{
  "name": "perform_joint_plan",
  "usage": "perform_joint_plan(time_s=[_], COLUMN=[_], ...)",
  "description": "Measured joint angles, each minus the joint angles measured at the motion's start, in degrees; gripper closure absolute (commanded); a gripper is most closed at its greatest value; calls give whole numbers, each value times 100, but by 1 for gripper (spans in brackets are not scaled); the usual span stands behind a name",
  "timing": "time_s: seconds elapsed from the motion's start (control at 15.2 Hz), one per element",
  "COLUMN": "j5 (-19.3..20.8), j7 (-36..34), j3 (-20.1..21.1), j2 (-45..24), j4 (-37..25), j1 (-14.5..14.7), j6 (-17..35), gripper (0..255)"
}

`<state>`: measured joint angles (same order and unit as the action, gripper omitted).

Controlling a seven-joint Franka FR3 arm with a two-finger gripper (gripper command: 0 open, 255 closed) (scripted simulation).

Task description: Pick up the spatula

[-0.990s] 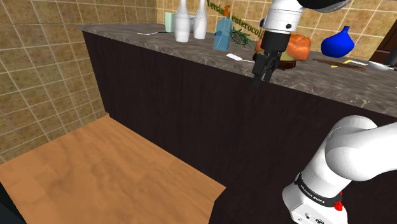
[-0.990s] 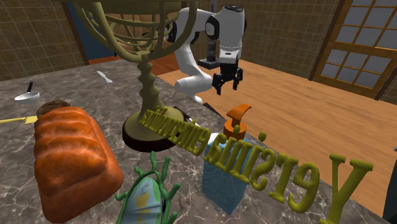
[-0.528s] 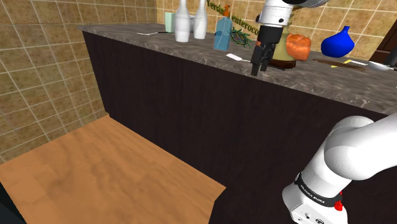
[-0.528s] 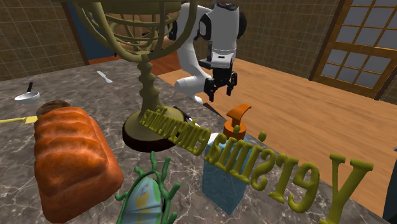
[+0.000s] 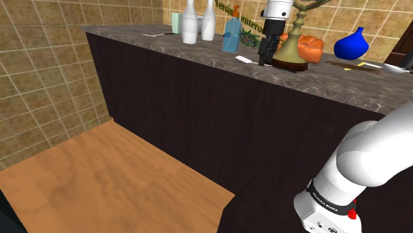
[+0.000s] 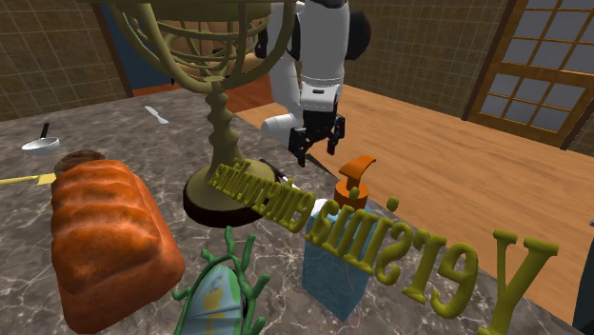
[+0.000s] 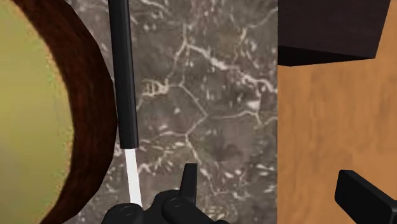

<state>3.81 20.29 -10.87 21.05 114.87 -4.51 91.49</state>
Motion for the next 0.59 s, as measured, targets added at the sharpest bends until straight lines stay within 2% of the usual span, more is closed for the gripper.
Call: perform_joint_plan(time_s=[0.46,0.59], j5=[-74,-104], j7=[996,1110], j3=[-492,-535], j2=[-1482,-1680], j4=[-1723,-1904], j1=[-144,-169], j6=[-286,-277], gripper=[0,0])
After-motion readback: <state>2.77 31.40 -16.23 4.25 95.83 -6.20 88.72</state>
